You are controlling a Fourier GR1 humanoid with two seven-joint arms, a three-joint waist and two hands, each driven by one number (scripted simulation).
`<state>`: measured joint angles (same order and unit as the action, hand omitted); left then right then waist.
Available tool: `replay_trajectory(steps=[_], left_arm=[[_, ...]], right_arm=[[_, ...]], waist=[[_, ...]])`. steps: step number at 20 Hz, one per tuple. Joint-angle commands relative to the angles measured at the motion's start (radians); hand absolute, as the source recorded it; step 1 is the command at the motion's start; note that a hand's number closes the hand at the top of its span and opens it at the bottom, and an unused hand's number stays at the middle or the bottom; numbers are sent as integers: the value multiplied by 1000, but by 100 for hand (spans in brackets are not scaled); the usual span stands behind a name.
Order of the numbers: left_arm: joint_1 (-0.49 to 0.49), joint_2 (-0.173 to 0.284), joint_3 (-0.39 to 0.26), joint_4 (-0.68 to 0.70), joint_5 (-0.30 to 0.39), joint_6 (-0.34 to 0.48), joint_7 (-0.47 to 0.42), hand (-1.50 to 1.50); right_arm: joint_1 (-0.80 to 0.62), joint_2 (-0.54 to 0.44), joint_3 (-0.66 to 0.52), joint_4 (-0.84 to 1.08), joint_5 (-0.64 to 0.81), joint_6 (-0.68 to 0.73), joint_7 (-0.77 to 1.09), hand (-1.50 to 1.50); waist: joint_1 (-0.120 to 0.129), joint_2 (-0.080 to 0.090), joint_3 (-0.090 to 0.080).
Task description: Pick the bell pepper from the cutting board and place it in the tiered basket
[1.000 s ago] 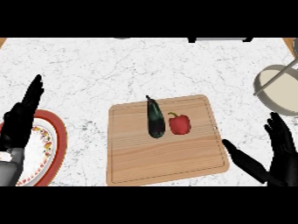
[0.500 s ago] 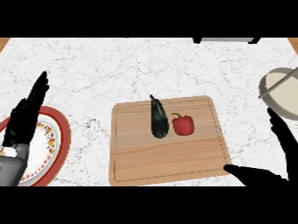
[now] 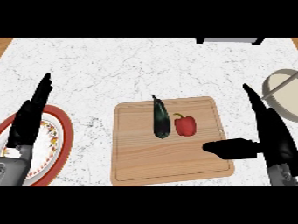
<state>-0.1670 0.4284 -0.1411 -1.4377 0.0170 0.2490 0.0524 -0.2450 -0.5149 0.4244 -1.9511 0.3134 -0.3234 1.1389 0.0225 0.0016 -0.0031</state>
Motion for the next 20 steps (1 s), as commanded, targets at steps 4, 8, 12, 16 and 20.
replay_trajectory(steps=[4, 8, 12, 16, 20], left_arm=[[-1, 3, 15, -22, -1, -16, 20, 0], [11, -1, 35, 38, 3, -36, -27, 0], [-16, -23, 41, 38, -15, -23, -6, 0], [18, -46, 36, 24, -33, -18, -26, 0], [13, 7, 72, -22, -12, -57, 20, 0]], right_arm=[[-173, 110, 38, 148, 15, 105, 280, -150], [-200, 186, 41, 233, 32, 109, 267, -150], [-106, 201, 79, 197, 98, 108, 234, -150], [-139, 221, 53, 246, 119, 162, 208, -150], [-100, 220, 107, 208, 204, 194, 263, -150]], waist=[[-2, -1, 1], [-10, 1, 1], [-26, -3, 2], [-22, -2, 3], [-23, -5, 2]])
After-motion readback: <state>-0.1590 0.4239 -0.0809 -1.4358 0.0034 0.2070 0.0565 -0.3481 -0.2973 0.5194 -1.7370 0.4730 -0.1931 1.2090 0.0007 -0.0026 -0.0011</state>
